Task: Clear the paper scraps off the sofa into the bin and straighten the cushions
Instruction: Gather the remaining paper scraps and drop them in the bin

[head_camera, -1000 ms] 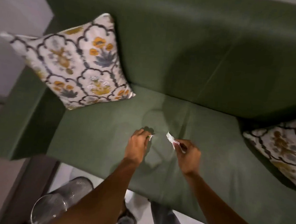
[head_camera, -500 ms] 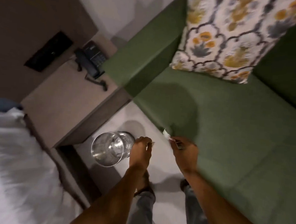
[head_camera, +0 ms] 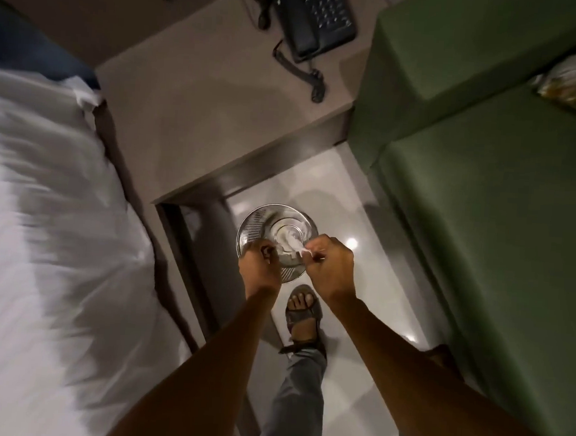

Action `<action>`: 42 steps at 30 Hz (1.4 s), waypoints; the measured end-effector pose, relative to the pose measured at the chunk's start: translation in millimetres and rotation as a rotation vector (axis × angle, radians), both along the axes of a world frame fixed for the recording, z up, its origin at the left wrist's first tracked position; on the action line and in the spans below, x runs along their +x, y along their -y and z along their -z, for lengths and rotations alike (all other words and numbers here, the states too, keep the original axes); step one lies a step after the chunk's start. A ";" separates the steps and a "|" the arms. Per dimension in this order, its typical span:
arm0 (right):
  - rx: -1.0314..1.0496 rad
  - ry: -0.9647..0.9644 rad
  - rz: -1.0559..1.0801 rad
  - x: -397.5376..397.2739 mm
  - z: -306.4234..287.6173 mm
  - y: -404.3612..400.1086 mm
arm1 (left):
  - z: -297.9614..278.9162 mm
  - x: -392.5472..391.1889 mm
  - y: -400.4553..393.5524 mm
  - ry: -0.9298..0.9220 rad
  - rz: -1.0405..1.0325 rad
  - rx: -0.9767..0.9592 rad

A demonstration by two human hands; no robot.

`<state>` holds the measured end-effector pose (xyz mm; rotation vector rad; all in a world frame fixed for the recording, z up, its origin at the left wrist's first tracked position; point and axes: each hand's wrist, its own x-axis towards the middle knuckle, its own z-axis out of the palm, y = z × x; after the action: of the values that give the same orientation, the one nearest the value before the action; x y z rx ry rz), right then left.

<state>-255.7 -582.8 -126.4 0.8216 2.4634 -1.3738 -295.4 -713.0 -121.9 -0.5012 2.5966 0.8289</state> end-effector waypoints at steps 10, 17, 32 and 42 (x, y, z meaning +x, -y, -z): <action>-0.191 0.180 -0.104 -26.1 43.7 41.3 | 33.3 -12.4 30.3 0.140 0.016 0.013; -0.143 0.098 -0.108 -9.7 21.5 4.3 | 11.5 -15.7 4.8 0.078 0.110 0.045; -0.111 -0.097 0.333 43.7 -80.6 -247.0 | -94.1 -14.0 -251.1 -0.151 0.410 0.207; 0.039 -0.226 0.744 82.0 -123.0 -414.5 | -142.9 -23.6 -434.0 -0.215 0.511 0.392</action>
<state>-173.7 -168.4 -3.4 1.8081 2.4458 -1.7058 -318.9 -279.0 21.1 0.3654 2.4687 1.2035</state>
